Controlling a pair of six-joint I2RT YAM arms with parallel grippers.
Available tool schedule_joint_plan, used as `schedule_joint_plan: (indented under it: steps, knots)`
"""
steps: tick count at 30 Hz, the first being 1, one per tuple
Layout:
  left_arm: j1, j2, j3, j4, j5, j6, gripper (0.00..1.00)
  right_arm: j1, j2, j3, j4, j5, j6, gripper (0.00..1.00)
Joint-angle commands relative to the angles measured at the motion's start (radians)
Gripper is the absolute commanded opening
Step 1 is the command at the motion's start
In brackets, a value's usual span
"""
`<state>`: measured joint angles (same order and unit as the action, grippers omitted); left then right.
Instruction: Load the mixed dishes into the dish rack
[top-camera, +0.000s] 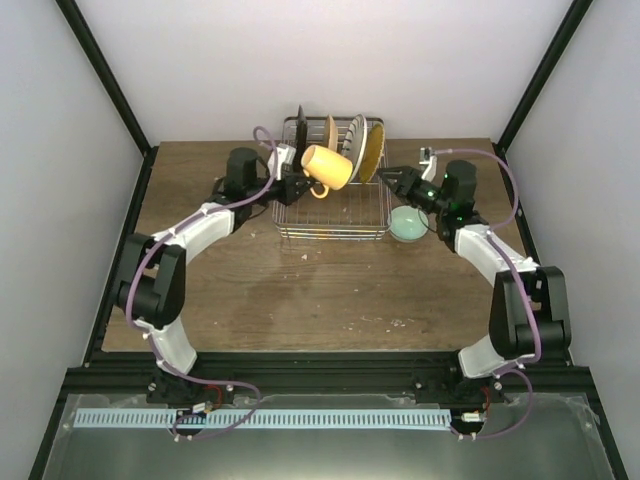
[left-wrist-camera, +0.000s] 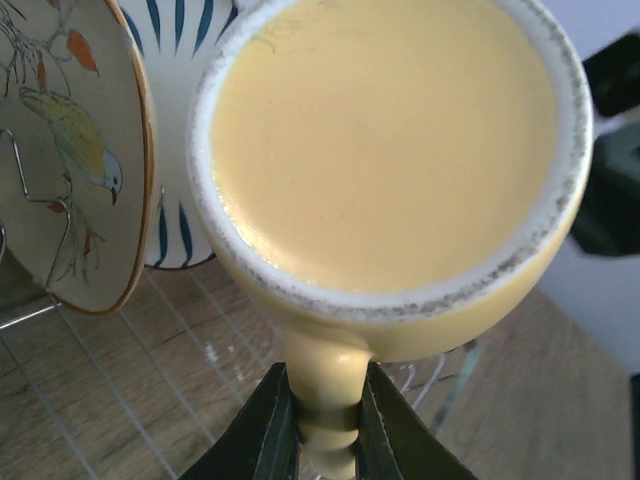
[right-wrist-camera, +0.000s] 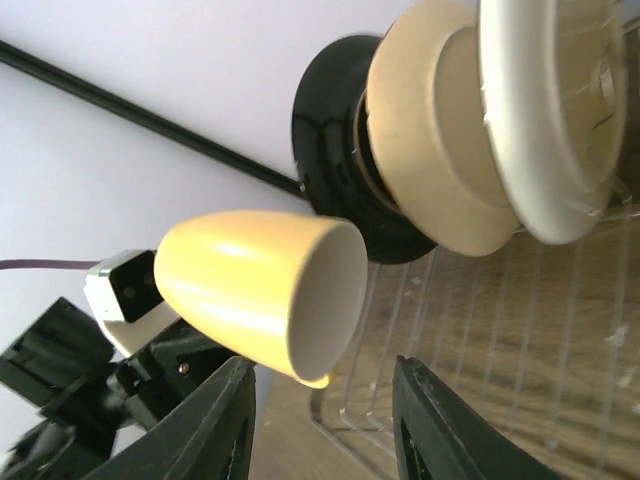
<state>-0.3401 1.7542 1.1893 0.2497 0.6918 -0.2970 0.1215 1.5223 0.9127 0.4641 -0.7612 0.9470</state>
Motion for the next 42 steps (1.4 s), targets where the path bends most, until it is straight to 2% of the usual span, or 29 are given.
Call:
schedule_joint_plan:
  steps: [1,3,4,10,12,18,33,42]
  knots:
    - [-0.049,0.039,0.135,-0.192,-0.056,0.225,0.00,-0.016,-0.065,0.132,-0.316,0.119,-0.243,0.39]
    - [-0.072,0.075,0.186,-0.243,-0.068,0.264,0.00,-0.018,-0.083,0.170,-0.389,0.163,-0.314,0.43]
    - [-0.083,0.092,0.215,-0.266,-0.074,0.281,0.00,-0.022,-0.090,0.178,-0.405,0.167,-0.330,0.49]
    - [-0.148,0.187,0.365,-0.424,-0.151,0.394,0.00,-0.036,-0.112,0.200,-0.481,0.200,-0.383,0.69]
    - [-0.160,0.206,0.391,-0.452,-0.178,0.414,0.00,-0.037,-0.126,0.199,-0.498,0.217,-0.398,0.74]
    - [-0.175,0.235,0.431,-0.519,-0.289,0.473,0.00,-0.037,-0.171,0.206,-0.559,0.283,-0.459,0.99]
    - [-0.215,0.366,0.592,-0.599,-0.365,0.531,0.00,-0.037,-0.181,0.243,-0.646,0.336,-0.534,1.00]
    - [-0.260,0.438,0.716,-0.691,-0.474,0.633,0.00,-0.037,-0.184,0.244,-0.662,0.338,-0.557,1.00]
